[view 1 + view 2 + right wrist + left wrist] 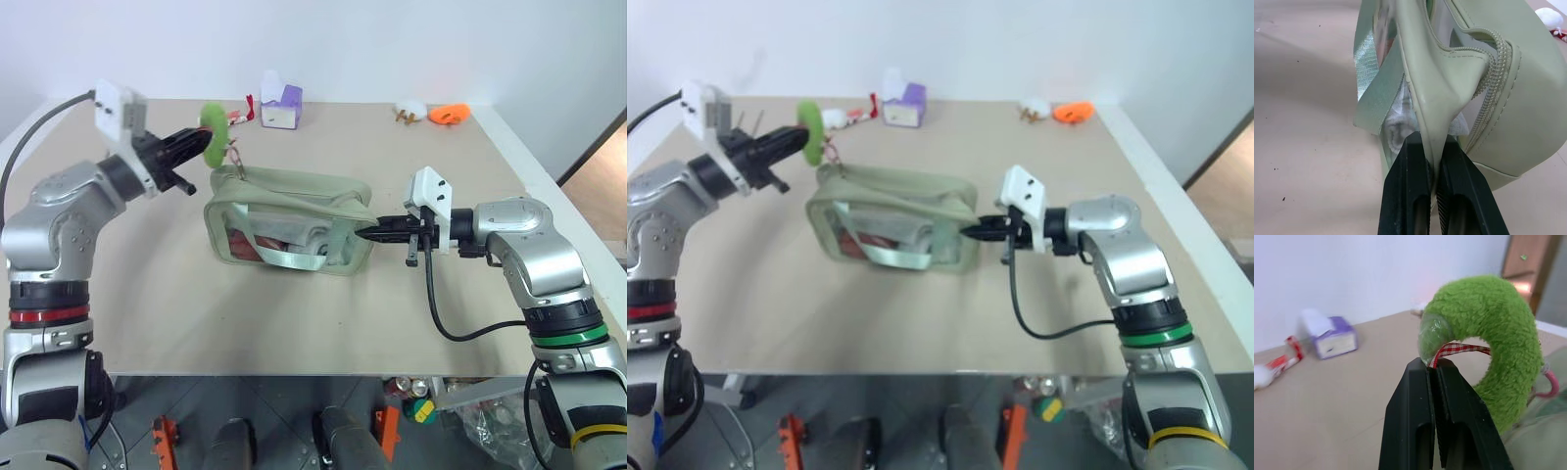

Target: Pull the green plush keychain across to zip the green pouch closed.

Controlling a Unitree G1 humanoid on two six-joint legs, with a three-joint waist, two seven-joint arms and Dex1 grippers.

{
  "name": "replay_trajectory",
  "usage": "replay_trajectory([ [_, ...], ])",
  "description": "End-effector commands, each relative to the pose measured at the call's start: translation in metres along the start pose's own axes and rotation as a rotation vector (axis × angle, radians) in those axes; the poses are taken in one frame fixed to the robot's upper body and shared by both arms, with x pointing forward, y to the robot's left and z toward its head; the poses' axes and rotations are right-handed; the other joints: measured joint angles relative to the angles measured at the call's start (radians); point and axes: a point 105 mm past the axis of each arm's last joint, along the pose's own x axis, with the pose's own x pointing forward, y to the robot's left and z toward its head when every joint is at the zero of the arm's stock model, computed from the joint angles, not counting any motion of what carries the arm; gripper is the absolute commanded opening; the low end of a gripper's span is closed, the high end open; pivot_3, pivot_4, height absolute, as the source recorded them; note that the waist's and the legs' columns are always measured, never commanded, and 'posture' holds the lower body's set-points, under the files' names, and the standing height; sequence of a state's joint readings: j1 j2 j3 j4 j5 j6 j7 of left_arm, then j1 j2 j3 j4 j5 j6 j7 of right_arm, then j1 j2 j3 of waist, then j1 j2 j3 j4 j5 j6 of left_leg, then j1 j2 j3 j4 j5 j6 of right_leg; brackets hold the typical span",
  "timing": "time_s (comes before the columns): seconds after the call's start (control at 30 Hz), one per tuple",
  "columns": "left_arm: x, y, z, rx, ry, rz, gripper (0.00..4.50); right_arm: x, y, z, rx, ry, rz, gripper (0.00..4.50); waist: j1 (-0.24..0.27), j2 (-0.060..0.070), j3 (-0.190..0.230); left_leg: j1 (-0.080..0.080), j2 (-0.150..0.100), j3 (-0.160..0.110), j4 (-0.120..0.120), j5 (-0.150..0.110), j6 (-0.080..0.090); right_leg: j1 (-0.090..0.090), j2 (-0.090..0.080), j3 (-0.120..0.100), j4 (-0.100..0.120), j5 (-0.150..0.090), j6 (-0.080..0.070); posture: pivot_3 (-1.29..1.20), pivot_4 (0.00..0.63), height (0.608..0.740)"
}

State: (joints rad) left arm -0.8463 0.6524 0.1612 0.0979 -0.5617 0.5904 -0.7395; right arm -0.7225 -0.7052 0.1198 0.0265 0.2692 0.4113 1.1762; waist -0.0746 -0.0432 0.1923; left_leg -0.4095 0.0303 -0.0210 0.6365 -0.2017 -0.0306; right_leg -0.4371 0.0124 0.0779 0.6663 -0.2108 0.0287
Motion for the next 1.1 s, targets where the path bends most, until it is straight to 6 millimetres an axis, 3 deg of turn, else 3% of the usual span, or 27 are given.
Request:
replay_trajectory([
  [0.03,0.012,-0.018,0.022,0.087,-0.026,-0.089,0.01,0.001,0.002,0.006,-0.027,-0.006,0.010,0.00,-0.001,0.000,0.000,0.000,0.000,0.000,0.000,0.000,0.000,0.000,0.000,0.000,0.000,0.000,0.000,0.00,0.150,0.740],
  [0.33,0.049,-0.049,0.018,0.165,0.043,-0.281,0.01,0.002,0.003,0.007,-0.024,-0.010,0.007,0.00,0.000,0.000,0.000,0.000,0.000,0.000,0.000,0.000,0.000,0.000,0.000,0.000,0.000,0.000,0.000,0.00,0.150,0.740],
  [0.47,0.055,-0.058,0.014,0.174,0.057,-0.340,0.01,0.002,0.004,0.007,-0.022,-0.009,0.003,0.00,-0.001,0.000,0.000,0.000,0.000,0.001,0.000,0.000,0.000,0.000,0.000,0.001,0.000,0.000,0.000,0.00,0.150,0.740],
  [0.5,0.055,-0.060,0.014,0.166,0.053,-0.354,0.67,0.001,0.004,0.007,-0.022,-0.009,0.001,0.00,-0.001,0.000,0.000,0.000,0.000,0.001,-0.001,0.000,0.000,0.000,0.001,0.001,0.000,0.000,0.000,0.00,0.150,0.740],
  [0.6,0.054,-0.061,0.017,0.159,0.037,-0.359,1.40,0.000,0.004,0.006,-0.018,-0.006,-0.005,0.00,-0.001,0.000,0.000,0.000,0.000,0.000,-0.001,0.000,0.000,-0.001,0.001,0.001,0.000,0.000,0.000,0.00,0.150,0.740],
  [0.67,0.051,-0.060,0.020,0.153,0.030,-0.366,2.27,0.000,0.004,0.006,-0.017,-0.006,-0.008,0.00,-0.001,0.000,0.000,0.000,0.000,0.000,-0.001,0.000,0.000,-0.001,0.001,0.002,0.000,0.000,0.000,0.00,0.150,0.740],
  [0.87,0.034,-0.061,0.020,0.140,0.043,-0.415,4.26,0.000,0.004,0.007,-0.017,-0.006,-0.010,0.00,-0.002,0.000,0.000,0.000,0.000,0.001,0.000,0.000,0.000,-0.001,0.001,0.002,0.000,0.000,0.000,0.00,0.150,0.740],
  [0.9,0.032,-0.059,0.020,0.135,0.049,-0.408,4.45,0.001,0.004,0.007,-0.018,-0.007,-0.009,0.00,-0.002,0.000,0.000,0.000,0.000,0.001,0.000,0.000,0.000,-0.001,0.001,0.002,0.000,0.000,0.000,0.00,0.150,0.740],
  [1.1,0.009,-0.056,0.021,0.121,0.077,-0.432,4.45,0.003,0.003,0.009,-0.024,-0.013,0.000,0.00,-0.004,0.000,0.000,0.000,0.000,0.001,0.000,0.000,0.000,0.000,0.001,0.002,0.000,0.000,0.000,0.00,0.150,0.740],
])
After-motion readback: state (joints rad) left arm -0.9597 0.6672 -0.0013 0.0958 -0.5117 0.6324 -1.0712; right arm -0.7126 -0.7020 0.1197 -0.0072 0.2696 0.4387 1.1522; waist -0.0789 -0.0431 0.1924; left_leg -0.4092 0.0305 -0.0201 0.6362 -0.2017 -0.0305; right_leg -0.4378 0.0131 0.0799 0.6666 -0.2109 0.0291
